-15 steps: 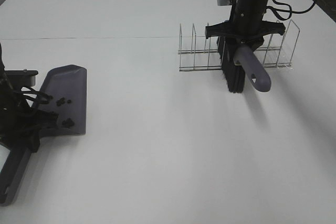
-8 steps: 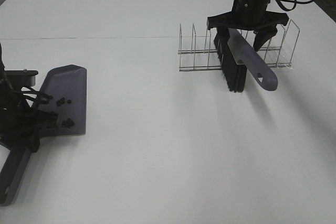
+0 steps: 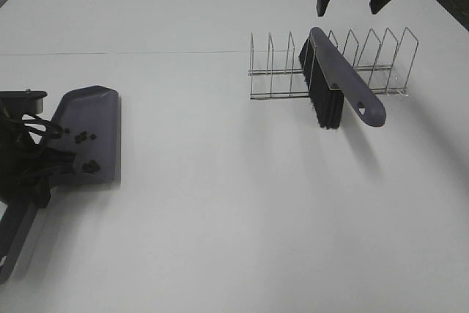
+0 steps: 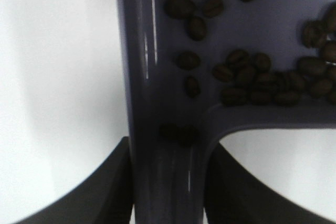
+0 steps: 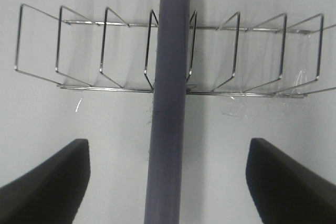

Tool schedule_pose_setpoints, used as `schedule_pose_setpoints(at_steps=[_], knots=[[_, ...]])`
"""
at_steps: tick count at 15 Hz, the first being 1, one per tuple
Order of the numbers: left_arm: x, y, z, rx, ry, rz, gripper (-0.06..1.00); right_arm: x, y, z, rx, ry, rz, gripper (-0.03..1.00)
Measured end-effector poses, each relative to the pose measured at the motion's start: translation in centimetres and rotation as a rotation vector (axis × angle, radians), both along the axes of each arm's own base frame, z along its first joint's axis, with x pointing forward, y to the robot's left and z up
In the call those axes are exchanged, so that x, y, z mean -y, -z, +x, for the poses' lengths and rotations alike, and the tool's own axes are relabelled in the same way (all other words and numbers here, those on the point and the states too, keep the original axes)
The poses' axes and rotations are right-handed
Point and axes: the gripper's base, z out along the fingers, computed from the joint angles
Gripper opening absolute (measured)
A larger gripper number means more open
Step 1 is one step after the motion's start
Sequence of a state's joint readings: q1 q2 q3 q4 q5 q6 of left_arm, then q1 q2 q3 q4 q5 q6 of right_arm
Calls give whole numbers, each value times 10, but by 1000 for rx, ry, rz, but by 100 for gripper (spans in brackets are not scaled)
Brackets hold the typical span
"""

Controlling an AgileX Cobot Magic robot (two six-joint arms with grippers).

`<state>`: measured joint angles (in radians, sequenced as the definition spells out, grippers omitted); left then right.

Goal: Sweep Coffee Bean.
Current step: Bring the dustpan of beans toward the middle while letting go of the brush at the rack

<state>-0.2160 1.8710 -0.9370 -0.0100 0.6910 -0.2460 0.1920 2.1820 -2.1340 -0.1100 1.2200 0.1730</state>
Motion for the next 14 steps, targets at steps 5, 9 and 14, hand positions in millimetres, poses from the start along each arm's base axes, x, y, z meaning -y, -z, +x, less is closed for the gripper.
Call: schedule_pose_setpoints(at_steps=[5,9,14], knots=[[0,-13,-2,21,0,-5,34,1,-54,-29,89,-67,40,77],[2,-18,10,40,0,-9,34,14,-78,-103,46,-85,49,77],[8,-15,34,50,5,-19,34,28,-60,-180,94,-91,53,77]])
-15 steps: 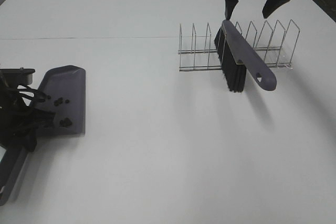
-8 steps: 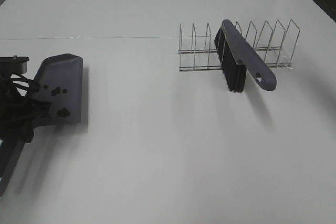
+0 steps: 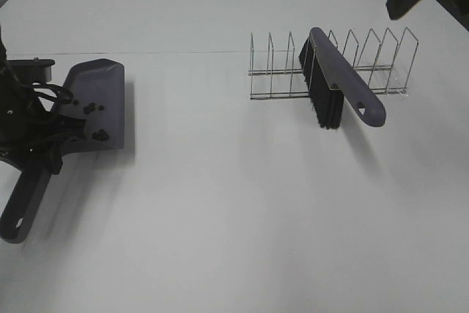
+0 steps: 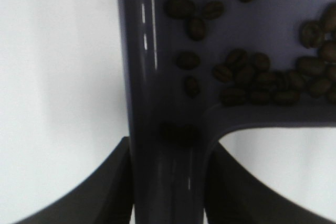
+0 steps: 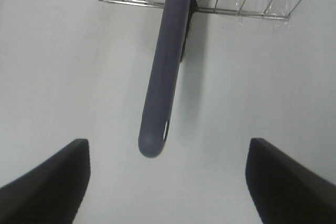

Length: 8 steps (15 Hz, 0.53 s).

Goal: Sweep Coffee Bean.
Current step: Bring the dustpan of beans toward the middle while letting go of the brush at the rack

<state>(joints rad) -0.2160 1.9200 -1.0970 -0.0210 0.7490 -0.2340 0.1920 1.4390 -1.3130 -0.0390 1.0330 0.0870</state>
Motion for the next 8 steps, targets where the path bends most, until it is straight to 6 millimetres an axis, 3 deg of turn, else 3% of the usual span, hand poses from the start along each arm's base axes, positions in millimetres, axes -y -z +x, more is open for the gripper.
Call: schedule_pose_setpoints(at_steps=[3,4,8], knots=[[3,16,9,-32,7,-4,34,7,13,-39,10,7,17,77],[5,30,15,-59,7,-1,34,11,17,-62,16,7,18,77],[5,35,16,-66,38,2,34,15,10,-81,61,13,32,77]])
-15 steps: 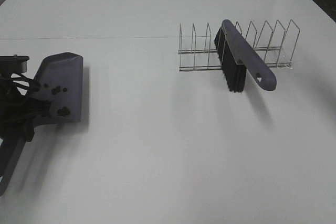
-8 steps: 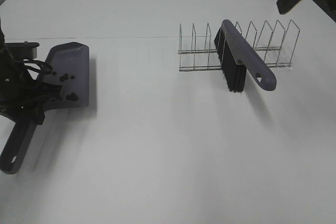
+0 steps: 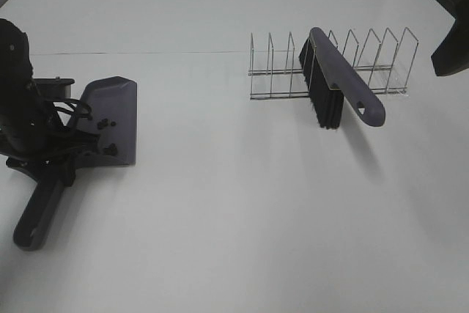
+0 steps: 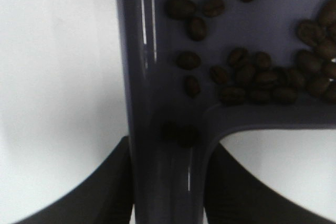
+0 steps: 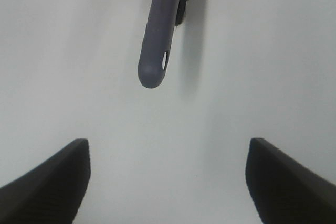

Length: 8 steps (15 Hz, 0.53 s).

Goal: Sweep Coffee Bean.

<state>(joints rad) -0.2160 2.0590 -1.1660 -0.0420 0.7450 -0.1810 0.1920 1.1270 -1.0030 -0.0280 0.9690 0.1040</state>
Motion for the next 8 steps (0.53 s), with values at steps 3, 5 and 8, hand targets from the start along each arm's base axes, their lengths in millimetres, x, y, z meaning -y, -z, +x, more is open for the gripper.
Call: schedule_pose_setpoints(at_steps=[3,5,8], knots=[[0,0,0,-5,10,1,47,1,-3,-3,13,6,6,77],[0,-5,-2,-5,43,0,78,1,-3,-3,12,6,6,77],[0,-41,-2,85,54,-17,86,1,-2,-4,-3,6,3,77]])
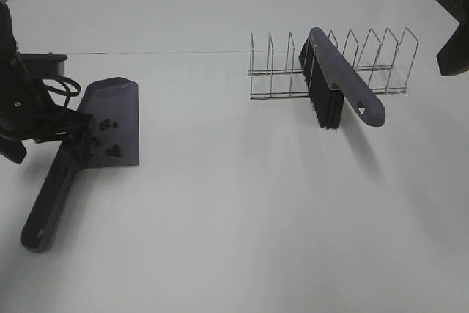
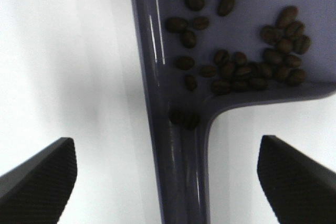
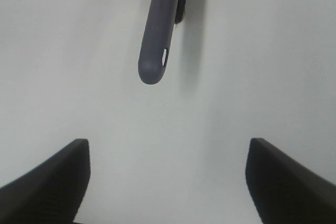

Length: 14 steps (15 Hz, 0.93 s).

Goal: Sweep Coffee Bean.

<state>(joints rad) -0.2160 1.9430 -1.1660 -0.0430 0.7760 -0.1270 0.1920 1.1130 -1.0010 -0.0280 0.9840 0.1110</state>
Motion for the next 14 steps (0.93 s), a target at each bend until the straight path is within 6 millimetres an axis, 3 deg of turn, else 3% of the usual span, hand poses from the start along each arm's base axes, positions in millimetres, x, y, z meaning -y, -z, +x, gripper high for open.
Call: schedule_pose_setpoints(at_steps=[4,6,9,10,11,14], knots=[[-7,-77,-22,153,21,-8,86,2,4,-8,-24,-36,-28,77],[-11,-101,-41,214,21,-20,86,3,5,-16,-17,-41,-30,77],[-24,-130,-99,314,22,-37,86,9,8,-44,20,-42,-26,77],[-33,-139,-135,394,23,-47,86,13,14,-64,42,-42,-22,77],[-37,-144,-156,442,20,-57,86,14,18,-73,57,-42,-20,77],[-47,-152,-200,567,-11,-95,86,19,27,-95,103,-41,-12,77]])
